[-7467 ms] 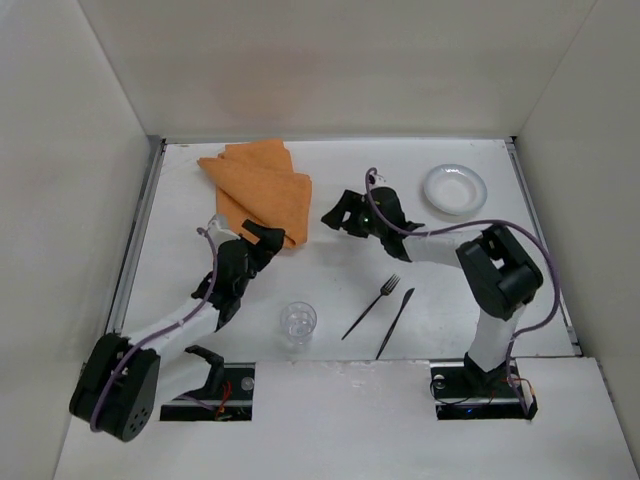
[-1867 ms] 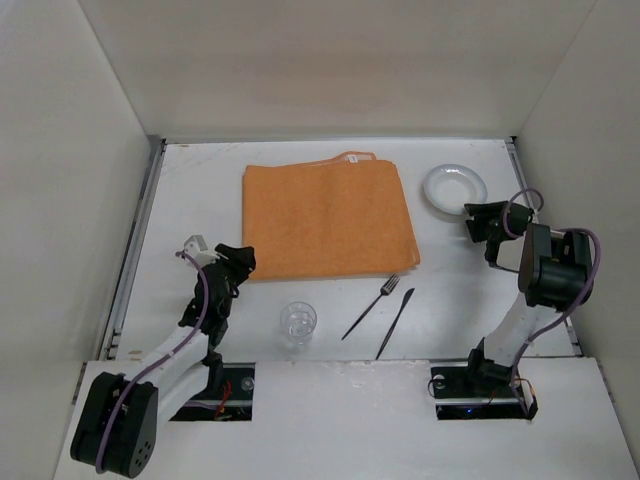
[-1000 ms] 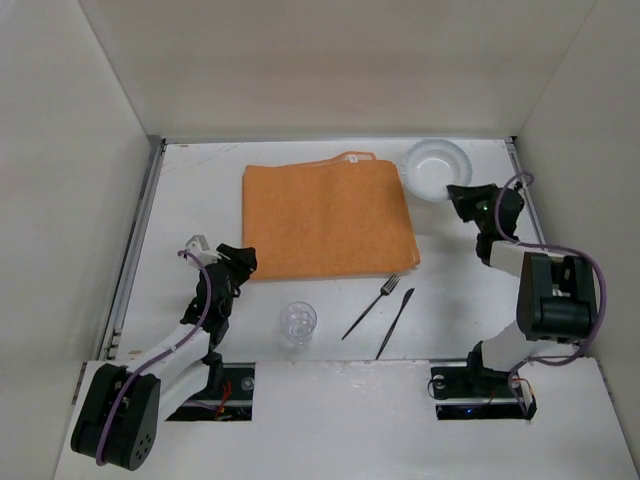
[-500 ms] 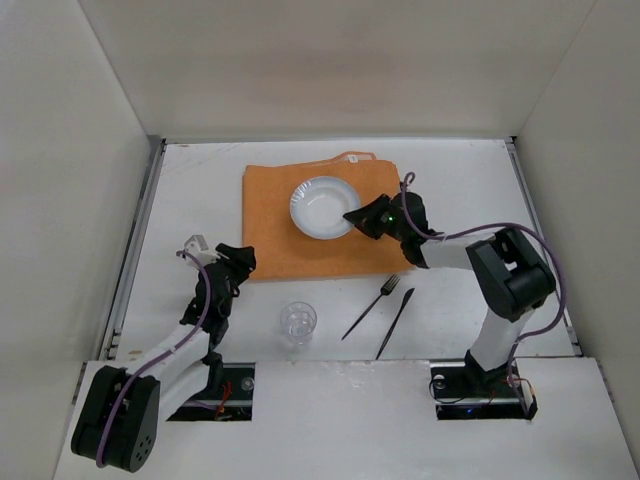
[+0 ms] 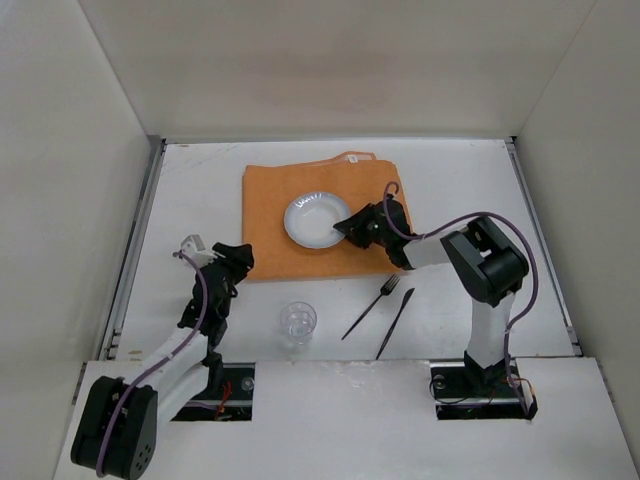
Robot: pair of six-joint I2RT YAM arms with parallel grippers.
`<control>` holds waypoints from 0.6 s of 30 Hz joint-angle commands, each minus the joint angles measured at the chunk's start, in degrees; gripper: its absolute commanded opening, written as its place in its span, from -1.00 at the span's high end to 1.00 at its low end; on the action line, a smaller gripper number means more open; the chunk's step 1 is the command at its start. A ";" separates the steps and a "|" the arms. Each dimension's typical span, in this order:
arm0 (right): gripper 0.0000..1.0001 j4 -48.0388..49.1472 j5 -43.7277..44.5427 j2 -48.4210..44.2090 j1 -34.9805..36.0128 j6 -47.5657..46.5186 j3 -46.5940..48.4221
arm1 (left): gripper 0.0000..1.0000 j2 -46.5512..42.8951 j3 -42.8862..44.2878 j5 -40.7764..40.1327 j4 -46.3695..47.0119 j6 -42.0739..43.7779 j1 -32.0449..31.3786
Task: Set the dinner table for one person
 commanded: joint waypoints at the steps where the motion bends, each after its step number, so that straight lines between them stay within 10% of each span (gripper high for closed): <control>1: 0.20 4.28 2.45 -2.07 0.81 0.15 1.74 | 0.13 -2.62 -0.14 -1.36 -0.39 1.59 0.15; 12: -0.46 -5.82 8.07 -17.27 -0.07 -13.46 -6.43 | -0.34 -26.87 15.66 -1.35 -44.03 8.18 -15.74; 18: -0.46 -10.66 10.53 -25.09 -1.04 -21.11 -11.18 | -0.15 -25.93 26.04 -12.86 -71.39 4.85 -29.80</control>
